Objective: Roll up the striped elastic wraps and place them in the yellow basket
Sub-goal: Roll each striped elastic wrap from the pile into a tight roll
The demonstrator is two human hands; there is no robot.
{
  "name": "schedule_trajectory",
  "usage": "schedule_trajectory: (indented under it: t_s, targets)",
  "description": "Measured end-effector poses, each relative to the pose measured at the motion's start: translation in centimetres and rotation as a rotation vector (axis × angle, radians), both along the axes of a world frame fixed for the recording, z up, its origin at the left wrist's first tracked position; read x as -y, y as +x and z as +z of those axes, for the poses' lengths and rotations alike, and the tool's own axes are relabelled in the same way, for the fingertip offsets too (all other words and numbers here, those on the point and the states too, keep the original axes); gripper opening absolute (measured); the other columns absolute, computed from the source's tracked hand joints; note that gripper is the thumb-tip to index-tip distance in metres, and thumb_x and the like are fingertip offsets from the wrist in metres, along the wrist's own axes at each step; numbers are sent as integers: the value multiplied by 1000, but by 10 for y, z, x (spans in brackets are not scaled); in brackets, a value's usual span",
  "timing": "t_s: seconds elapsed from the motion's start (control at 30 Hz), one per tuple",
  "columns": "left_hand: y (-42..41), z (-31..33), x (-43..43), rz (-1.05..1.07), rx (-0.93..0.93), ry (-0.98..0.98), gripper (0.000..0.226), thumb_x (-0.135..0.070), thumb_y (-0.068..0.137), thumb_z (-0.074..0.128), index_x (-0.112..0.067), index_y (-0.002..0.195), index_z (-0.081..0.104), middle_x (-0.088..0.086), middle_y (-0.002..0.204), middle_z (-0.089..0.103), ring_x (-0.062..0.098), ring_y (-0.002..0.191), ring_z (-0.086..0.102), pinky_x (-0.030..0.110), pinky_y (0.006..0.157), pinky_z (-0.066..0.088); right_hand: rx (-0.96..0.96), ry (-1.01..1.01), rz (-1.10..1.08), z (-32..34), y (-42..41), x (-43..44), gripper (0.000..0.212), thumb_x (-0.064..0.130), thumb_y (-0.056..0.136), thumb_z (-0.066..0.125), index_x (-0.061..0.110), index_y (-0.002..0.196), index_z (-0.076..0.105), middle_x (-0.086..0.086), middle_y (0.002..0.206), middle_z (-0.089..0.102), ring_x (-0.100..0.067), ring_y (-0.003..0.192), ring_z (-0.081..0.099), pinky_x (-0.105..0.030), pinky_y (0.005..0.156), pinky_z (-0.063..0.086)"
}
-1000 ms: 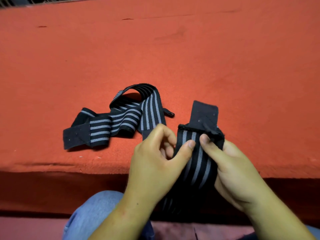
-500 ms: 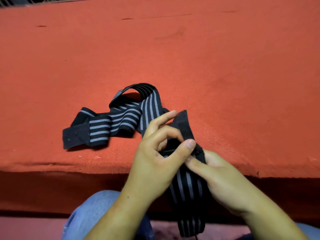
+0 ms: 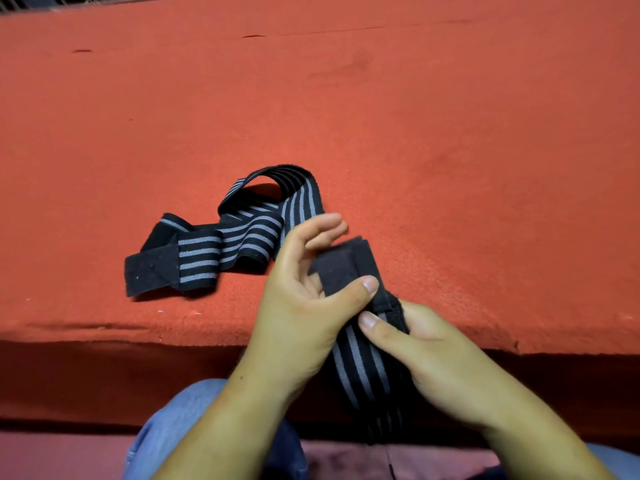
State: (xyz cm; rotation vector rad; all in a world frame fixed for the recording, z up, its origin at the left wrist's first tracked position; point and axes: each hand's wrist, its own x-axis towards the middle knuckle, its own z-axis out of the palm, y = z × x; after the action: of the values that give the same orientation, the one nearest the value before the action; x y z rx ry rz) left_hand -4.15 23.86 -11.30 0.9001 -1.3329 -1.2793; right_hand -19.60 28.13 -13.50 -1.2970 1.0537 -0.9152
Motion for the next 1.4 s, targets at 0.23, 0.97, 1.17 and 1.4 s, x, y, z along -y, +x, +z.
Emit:
schedule_trajectory:
  t_s: [0.23,0.97,1.17,1.4]
  targets:
    - [2,4,-1,-18,-56,59,88,-1,74,78,-37,148,47,0,128,72,11,107,70,24,90,55,-11,-36,-55,5,3,0,33,55,102,46,40,106,75,12,105,79,0,99,71,-18,87,51]
    - [1,4,-2,4,-35,21,49,-19,83,72,-25,131,61,6,98,81,13,94,76,25,86,60,-95,-100,-80,0,2,0,52,56,97,51,9,97,71,-22,91,70,-11,77,58,-43,72,49]
    - [3,2,-1,37,-38,-23,45,-19,86,69,-29,129,63,7,101,81,15,97,77,23,81,59,-41,-37,-18,-3,2,0,57,60,96,53,5,98,68,-3,85,65,-14,80,54,-39,73,42]
    - [1,4,0,-9,-110,42,46,-13,94,60,-15,140,52,-10,68,74,-1,66,70,8,64,51,56,30,-146,-3,-2,2,47,51,94,60,5,95,72,-11,89,77,-17,80,64,-39,75,46]
